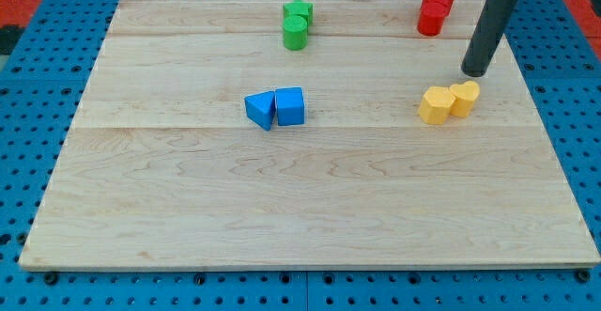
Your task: Separate the yellow heart and yellow hexagon
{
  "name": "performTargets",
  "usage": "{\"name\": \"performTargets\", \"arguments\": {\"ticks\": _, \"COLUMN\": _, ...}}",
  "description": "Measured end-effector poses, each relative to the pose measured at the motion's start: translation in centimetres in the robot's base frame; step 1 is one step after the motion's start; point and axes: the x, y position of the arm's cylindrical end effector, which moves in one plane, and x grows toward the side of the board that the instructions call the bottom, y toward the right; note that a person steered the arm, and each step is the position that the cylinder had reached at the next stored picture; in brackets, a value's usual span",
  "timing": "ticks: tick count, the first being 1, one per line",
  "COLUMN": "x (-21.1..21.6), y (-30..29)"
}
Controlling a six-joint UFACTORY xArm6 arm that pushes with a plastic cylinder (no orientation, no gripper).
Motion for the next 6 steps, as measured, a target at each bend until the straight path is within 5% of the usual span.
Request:
{"name": "performTargets", "arguments": {"ticks": 3, "x": -0.6, "y": 4.2}}
{"name": "performTargets", "arguments": {"ticks": 4, "x": 3.5, "y": 6.0}}
{"name": "performTargets", "arguments": {"ticks": 6, "x": 5.2, "y": -3.0}}
